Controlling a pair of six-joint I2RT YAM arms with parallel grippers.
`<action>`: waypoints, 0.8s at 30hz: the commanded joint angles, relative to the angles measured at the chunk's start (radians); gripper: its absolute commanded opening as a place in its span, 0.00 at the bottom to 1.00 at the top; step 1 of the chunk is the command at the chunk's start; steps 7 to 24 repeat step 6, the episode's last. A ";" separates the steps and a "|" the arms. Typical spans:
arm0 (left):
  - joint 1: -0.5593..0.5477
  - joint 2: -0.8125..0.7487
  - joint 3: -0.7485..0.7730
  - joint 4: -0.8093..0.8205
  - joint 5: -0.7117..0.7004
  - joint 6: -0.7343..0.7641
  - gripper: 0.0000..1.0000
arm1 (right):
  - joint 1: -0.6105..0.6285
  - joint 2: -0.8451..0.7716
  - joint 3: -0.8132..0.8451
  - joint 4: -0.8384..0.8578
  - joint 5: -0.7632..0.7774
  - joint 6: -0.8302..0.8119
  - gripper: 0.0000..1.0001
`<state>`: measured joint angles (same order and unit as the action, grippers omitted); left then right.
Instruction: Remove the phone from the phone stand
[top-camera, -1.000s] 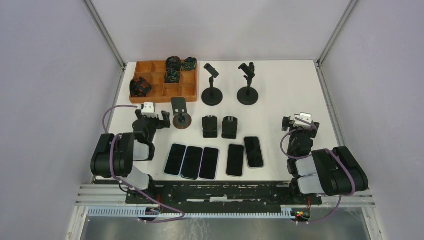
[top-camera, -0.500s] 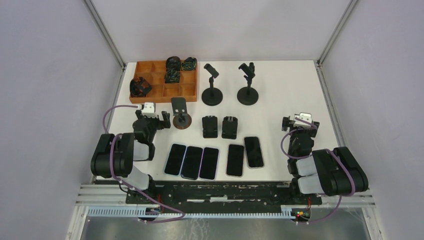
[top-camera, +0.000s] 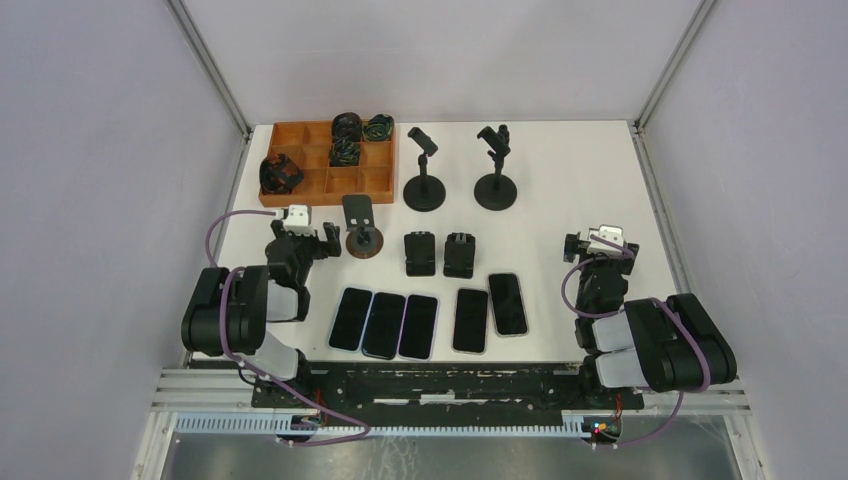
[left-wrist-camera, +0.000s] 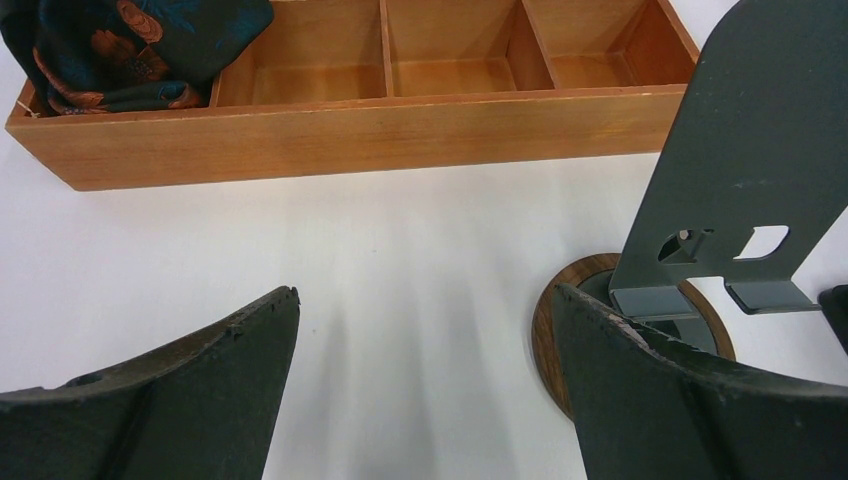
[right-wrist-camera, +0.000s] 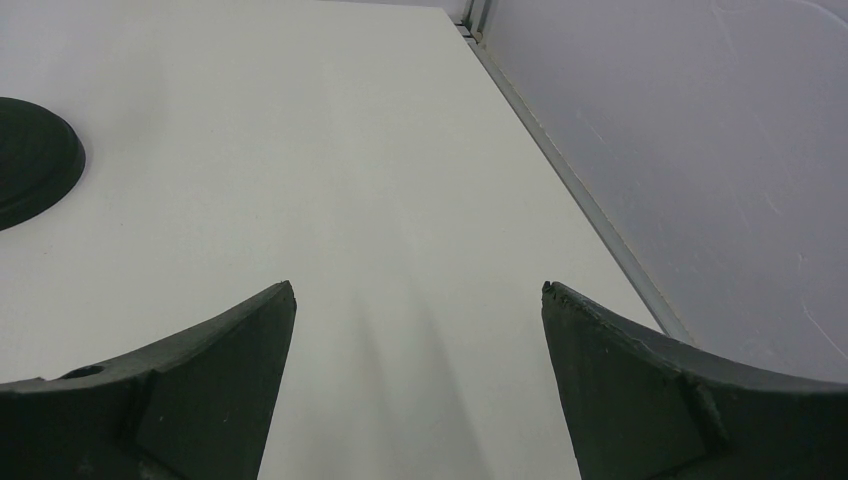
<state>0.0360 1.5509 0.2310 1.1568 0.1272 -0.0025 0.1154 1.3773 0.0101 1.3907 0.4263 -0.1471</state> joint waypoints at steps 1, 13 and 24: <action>-0.002 -0.003 0.016 0.026 -0.025 0.006 1.00 | -0.004 -0.014 -0.116 0.046 -0.007 -0.002 0.98; -0.006 -0.009 0.009 0.036 -0.028 0.006 1.00 | -0.005 -0.014 -0.117 0.045 -0.008 -0.002 0.98; -0.006 -0.009 0.009 0.036 -0.028 0.006 1.00 | -0.005 -0.014 -0.117 0.045 -0.008 -0.002 0.98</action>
